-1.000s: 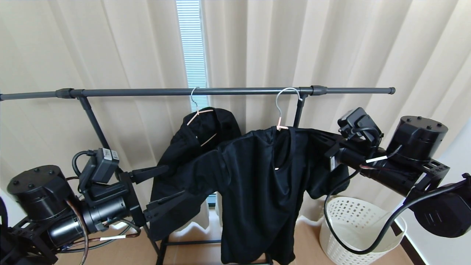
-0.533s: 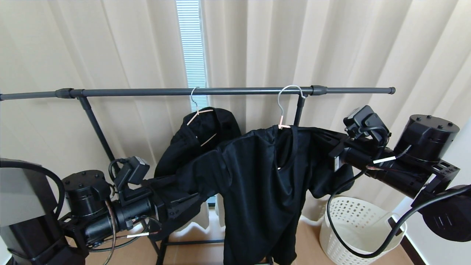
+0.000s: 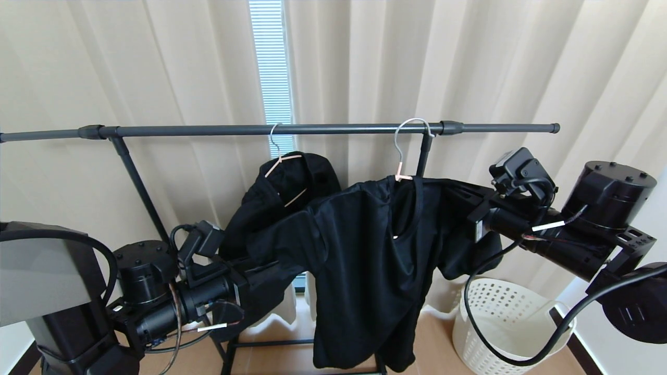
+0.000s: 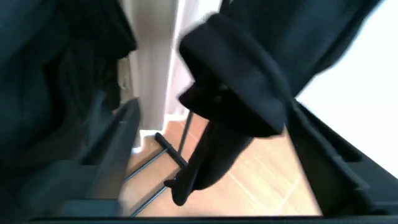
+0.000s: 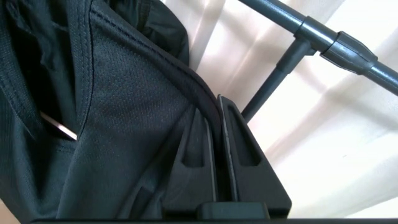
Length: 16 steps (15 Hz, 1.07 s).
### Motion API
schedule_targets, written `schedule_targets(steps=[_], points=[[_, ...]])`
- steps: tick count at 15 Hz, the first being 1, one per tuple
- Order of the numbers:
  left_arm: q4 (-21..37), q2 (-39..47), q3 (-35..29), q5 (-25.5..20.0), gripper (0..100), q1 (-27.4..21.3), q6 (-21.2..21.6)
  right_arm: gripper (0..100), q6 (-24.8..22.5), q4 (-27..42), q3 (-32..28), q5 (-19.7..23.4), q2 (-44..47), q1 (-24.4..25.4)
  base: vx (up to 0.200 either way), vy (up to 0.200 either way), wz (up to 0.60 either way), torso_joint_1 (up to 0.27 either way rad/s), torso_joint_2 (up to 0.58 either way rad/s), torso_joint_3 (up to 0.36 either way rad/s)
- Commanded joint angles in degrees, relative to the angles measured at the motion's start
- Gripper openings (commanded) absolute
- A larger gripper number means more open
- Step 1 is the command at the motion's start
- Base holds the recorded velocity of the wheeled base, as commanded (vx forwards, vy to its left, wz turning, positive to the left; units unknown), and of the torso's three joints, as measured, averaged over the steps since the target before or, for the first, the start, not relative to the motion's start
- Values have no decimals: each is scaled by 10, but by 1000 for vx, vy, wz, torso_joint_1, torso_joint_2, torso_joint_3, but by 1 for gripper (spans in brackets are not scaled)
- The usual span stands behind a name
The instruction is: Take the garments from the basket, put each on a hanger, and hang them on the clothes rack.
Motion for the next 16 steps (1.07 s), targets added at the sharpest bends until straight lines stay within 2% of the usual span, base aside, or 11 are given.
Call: schedule_targets(steps=[1, 7, 9, 12, 16], points=[[-1, 1, -1, 0, 0, 0, 0, 0, 0, 0, -3, 1, 1, 0, 0, 0, 0, 0, 0, 0], [-1, -1, 2, -16, 0, 32, 3, 0, 1, 2, -18, 1, 7, -27, 0, 0, 0, 0, 0, 0], [-1, -7, 7, -40, 0, 51, 4, 0, 1, 2, -20, 1, 7, -34, 0, 0, 0, 0, 0, 0], [-1, -17, 24, -106, 0, 93, 5, 0, 1, 2, -24, 2, 7, -45, 0, 0, 0, 0, 0, 0], [-1, -16, 29, -164, 0, 125, 6, 0, 1, 3, -27, 18, 7, -55, 0, 0, 0, 0, 0, 0]])
